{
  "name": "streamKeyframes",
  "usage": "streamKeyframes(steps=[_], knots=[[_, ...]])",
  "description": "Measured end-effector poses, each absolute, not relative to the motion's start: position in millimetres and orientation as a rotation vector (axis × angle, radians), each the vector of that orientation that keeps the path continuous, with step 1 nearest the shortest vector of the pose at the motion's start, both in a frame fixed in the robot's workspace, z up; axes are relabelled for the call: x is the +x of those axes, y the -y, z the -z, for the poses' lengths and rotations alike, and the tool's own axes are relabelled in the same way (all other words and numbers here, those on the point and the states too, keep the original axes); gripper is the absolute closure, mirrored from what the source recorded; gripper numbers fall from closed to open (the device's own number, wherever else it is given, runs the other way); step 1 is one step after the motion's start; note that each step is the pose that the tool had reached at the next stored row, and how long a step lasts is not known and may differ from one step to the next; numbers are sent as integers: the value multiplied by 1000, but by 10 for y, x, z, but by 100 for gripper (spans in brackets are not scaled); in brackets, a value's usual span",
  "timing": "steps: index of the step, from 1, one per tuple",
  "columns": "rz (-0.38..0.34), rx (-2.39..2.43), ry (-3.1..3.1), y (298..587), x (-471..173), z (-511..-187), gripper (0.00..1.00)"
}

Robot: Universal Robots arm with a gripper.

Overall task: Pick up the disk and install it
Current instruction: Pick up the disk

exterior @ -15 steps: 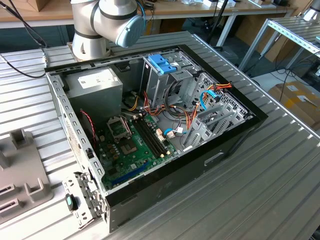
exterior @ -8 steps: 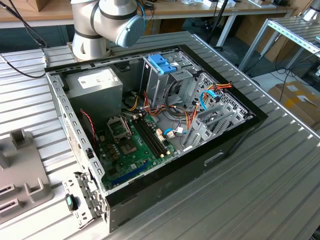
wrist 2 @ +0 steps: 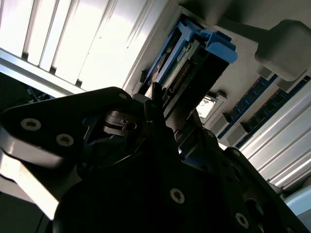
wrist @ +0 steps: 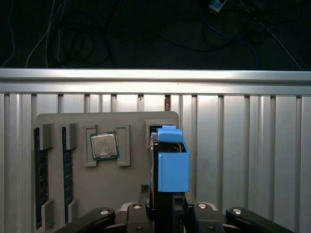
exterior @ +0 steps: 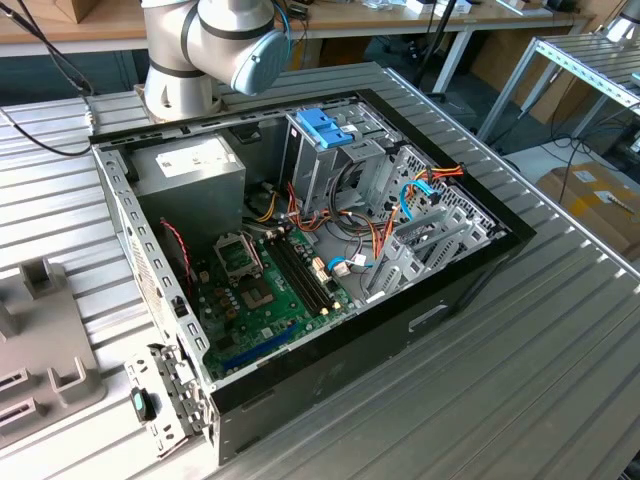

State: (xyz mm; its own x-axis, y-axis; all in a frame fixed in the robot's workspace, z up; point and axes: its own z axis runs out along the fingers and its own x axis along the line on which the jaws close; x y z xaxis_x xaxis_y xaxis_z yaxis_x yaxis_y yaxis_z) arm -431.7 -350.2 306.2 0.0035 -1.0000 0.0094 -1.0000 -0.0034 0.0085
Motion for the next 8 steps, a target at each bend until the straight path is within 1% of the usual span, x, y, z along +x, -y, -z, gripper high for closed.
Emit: streamKeyframes(steps=[8], knots=[[-1, 2216, 2209, 3502, -4317, -3065, 65]])
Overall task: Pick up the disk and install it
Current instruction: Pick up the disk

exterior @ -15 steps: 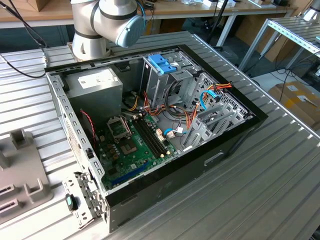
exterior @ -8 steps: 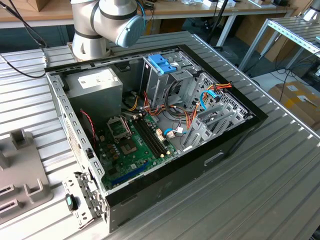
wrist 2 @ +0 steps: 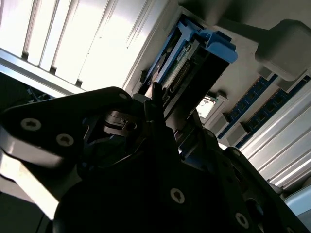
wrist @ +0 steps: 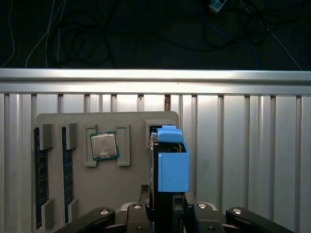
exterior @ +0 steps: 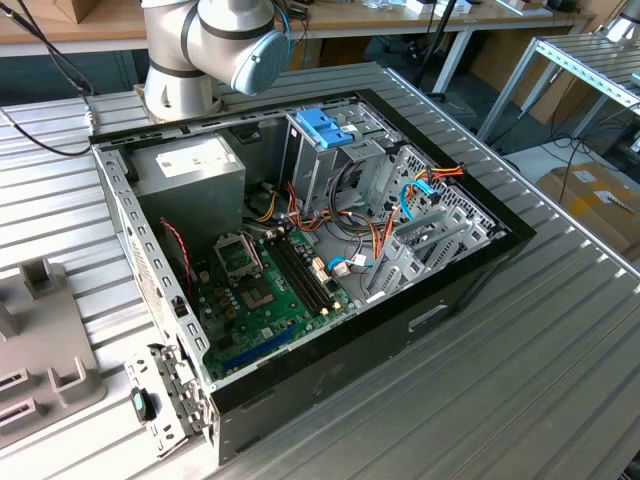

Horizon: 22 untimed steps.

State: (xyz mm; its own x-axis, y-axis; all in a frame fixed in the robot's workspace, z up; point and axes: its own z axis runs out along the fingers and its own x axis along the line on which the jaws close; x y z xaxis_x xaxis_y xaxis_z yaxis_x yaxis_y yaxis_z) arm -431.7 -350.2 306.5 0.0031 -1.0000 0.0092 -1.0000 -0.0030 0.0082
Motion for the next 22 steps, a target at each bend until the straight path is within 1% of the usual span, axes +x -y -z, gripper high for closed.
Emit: streamKeyframes(steps=[7, 13, 22], knots=[[-1, 2216, 2209, 3502, -4316, -3242, 65], [-1, 2216, 2209, 3502, -4317, -3557, 65], [-1, 2215, 2210, 3502, -4317, -3567, 65]])
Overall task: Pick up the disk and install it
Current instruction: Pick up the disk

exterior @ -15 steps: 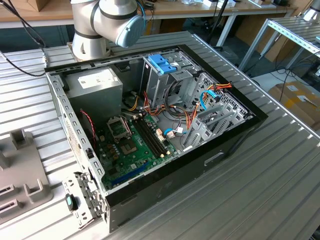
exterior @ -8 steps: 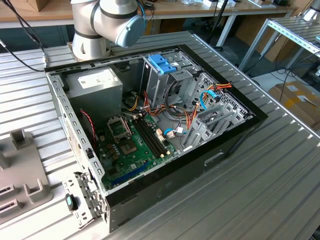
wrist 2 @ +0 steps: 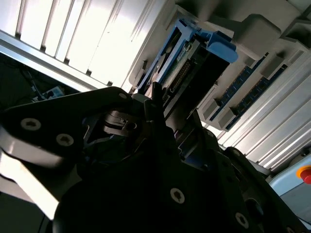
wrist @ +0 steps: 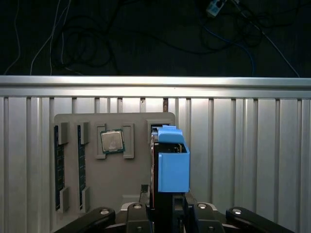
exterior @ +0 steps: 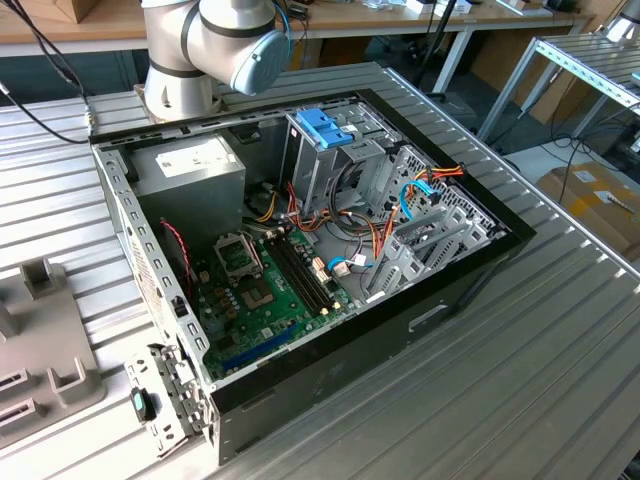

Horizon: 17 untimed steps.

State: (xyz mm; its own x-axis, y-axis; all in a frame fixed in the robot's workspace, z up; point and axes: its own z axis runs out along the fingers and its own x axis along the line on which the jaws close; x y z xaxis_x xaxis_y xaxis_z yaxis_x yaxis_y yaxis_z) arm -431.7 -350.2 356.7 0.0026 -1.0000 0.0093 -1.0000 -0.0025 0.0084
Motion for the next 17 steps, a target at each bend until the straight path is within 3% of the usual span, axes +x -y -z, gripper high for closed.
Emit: streamKeyframes(steps=[9, 17], knots=[[-1, 2215, 2210, 3502, -4316, -3622, 65], [-1, 2215, 2210, 3502, -4317, -3998, 65]])
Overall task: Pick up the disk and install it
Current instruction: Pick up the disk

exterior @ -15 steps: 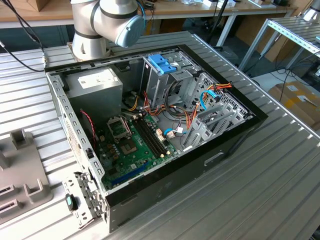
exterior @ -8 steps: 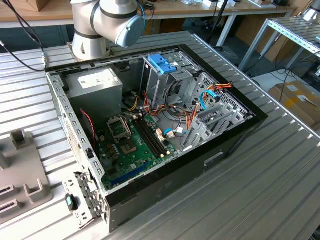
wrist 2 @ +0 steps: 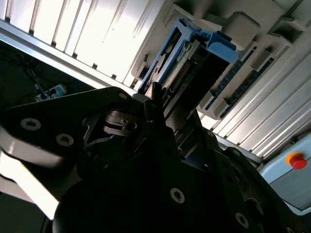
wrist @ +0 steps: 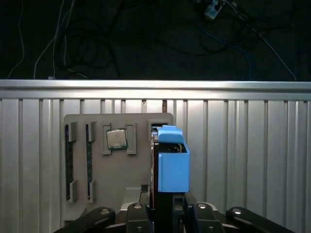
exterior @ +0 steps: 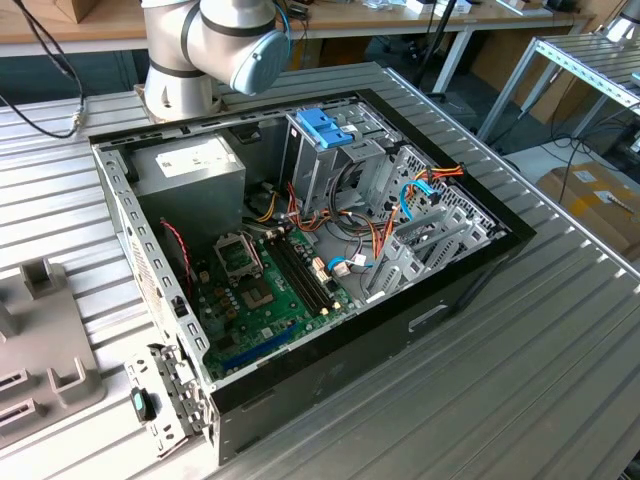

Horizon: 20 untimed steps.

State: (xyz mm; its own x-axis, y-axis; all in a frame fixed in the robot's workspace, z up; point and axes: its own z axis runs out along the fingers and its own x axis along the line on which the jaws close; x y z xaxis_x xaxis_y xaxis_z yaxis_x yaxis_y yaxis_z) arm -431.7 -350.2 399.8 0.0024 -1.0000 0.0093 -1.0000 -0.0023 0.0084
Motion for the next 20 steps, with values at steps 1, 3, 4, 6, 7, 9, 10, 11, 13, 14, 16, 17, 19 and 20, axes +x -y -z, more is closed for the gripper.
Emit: streamKeyframes(steps=[1, 3, 4, 6, 7, 9, 10, 11, 13, 14, 16, 17, 19, 20], knots=[[-1, 2215, 2210, 3502, -4317, -4051, 65], [-1, 2215, 2210, 3502, -4317, -4173, 65], [-1, 2215, 2210, 3502, -4317, -4257, 65], [-1, 2215, 2210, 3502, -4317, -4366, 65], [-1, 2215, 2210, 3502, -4316, -4431, 65], [-2, 2216, 2210, 3502, -4317, -4566, 65], [-2, 2216, 2211, 3502, -4316, -4611, 65], [-2, 2216, 2211, 3502, -4317, -4654, 65], [-3, 2216, 2211, 3502, -4317, -4753, 65], [-3, 2216, 2211, 3502, -4317, -4780, 65], [-3, 2216, 2211, 3502, -4317, -4809, 65], [-3, 2216, 2211, 3502, -4317, -4833, 65], [-3, 2216, 2211, 3502, -4317, -4875, 65], [-3, 2216, 2211, 3502, -4316, -4885, 65]])
